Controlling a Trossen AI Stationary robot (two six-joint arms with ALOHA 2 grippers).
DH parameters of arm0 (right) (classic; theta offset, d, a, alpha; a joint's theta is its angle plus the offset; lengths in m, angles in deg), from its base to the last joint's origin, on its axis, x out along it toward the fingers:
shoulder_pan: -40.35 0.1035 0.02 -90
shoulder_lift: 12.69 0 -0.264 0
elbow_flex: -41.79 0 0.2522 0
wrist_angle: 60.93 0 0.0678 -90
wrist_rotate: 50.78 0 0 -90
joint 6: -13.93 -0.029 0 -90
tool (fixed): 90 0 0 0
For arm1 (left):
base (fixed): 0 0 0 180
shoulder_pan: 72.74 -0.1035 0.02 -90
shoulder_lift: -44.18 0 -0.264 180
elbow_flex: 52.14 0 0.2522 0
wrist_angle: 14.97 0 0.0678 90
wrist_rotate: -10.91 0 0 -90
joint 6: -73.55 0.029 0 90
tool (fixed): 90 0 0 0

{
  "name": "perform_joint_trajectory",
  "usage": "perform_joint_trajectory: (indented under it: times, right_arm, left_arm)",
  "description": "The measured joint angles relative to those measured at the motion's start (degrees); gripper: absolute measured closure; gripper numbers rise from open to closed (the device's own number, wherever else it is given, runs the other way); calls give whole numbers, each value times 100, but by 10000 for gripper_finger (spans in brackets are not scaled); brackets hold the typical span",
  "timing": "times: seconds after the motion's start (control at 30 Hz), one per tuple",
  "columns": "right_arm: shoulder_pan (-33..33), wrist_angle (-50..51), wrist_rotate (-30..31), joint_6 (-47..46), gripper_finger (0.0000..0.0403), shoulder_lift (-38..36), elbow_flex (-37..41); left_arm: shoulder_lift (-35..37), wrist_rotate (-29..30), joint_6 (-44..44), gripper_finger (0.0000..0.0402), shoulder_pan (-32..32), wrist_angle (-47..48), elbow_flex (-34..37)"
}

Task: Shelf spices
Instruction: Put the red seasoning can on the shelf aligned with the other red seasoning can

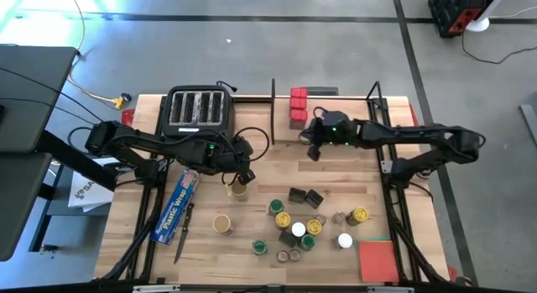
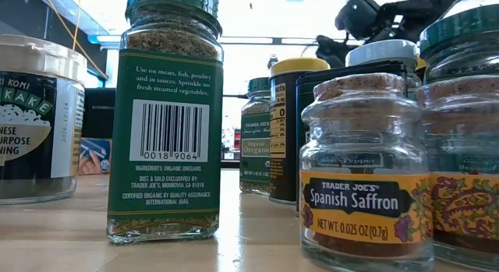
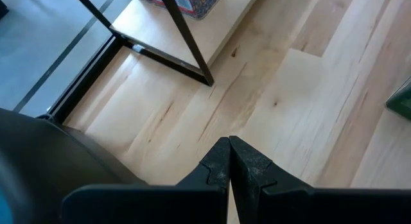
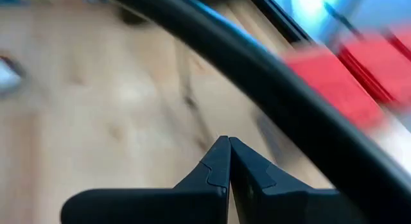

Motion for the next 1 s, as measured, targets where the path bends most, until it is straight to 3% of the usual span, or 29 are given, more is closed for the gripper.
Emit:
perform_joint_trajectory:
  times: [0.13, 0.5, 1.0]
  right_arm:
    - [-273, 411, 288, -281, 402, 55, 2]
    - [-709, -472, 312, -428, 402, 985, 4]
    - [-714, -716, 542, -318, 402, 1035, 4]
  left_arm:
    - [0, 0, 44, 401, 0, -57, 0]
    - [0, -7, 46, 401, 4, -69, 0]
    - [-2, -22, 44, 401, 4, -65, 0]
